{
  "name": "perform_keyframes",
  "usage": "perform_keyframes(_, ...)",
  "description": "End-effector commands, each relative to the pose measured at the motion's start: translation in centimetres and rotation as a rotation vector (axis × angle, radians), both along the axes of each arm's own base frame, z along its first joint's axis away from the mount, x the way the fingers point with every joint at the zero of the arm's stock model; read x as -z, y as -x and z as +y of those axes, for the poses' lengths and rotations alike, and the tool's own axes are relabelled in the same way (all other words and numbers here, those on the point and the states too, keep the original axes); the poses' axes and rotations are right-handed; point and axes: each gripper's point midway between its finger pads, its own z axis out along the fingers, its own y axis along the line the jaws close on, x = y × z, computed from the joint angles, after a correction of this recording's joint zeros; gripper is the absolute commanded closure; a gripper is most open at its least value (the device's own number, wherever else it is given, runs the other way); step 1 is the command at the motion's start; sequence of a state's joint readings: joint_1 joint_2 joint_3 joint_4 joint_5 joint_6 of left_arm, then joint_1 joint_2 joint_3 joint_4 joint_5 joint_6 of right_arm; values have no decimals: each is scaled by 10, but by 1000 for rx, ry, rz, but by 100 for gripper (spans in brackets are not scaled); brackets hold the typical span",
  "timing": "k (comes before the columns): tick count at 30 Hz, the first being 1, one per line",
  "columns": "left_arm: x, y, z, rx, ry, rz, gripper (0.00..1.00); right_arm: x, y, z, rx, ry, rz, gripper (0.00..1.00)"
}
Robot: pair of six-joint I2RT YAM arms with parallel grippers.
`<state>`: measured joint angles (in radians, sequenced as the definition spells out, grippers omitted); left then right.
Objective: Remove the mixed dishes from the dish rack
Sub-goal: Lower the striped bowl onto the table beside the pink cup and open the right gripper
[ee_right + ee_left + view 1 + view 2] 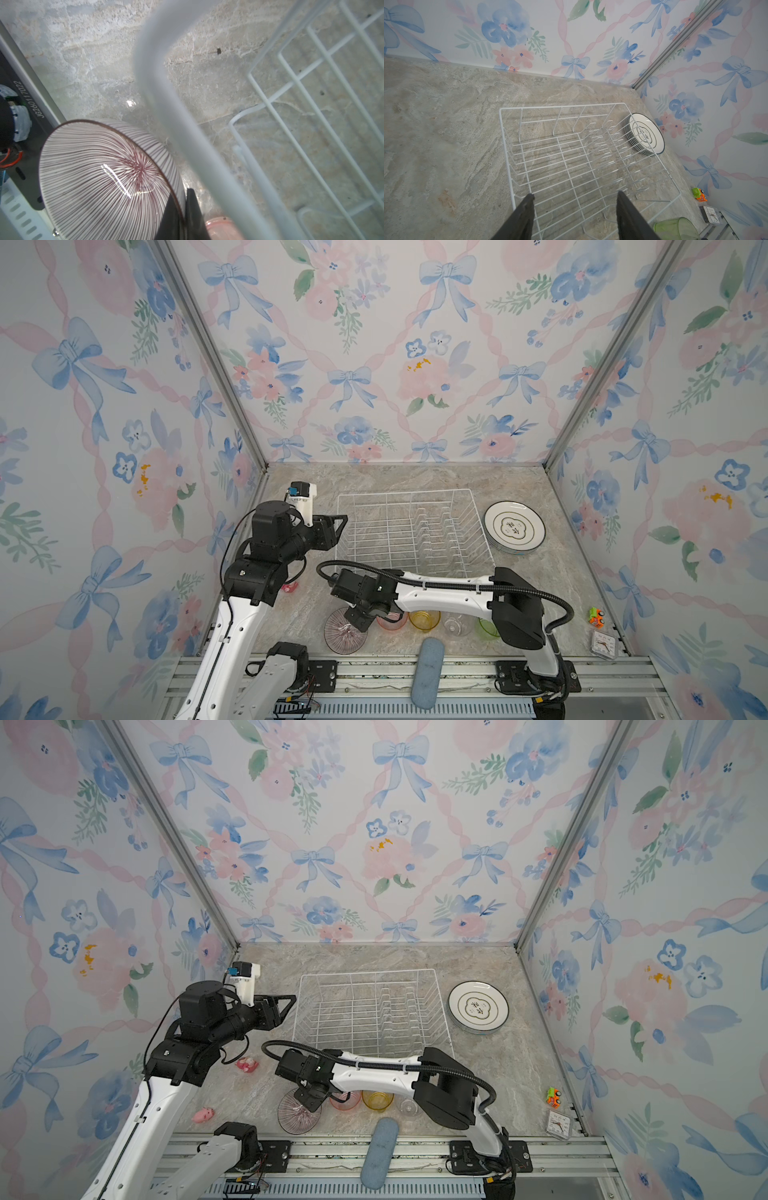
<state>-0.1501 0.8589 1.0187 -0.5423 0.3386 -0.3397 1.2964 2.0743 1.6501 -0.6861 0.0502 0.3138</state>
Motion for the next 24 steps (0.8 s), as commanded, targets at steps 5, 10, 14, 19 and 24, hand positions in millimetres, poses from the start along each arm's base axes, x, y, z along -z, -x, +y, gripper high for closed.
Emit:
perform_keyframes(5, 8, 3, -1, 25, -20, 11, 42, -5, -12, 4, 32, -5, -20, 92)
perform_keyframes(10, 8, 2, -1, 24, -22, 11, 42, -5, -15, 3, 35, 5, -24, 88)
perform_keyframes(14, 9, 3, -1, 25, -23, 11, 42, -6, -16, 2, 43, 0, -24, 83)
perform_keyframes(19, 11, 2, 0, 23, -28, 17, 42, -13, -16, 3, 45, -15, -27, 71)
perform_keyframes(24, 16, 0, 1, 14, -39, 24, 42, -35, -14, 3, 47, -75, -40, 63)
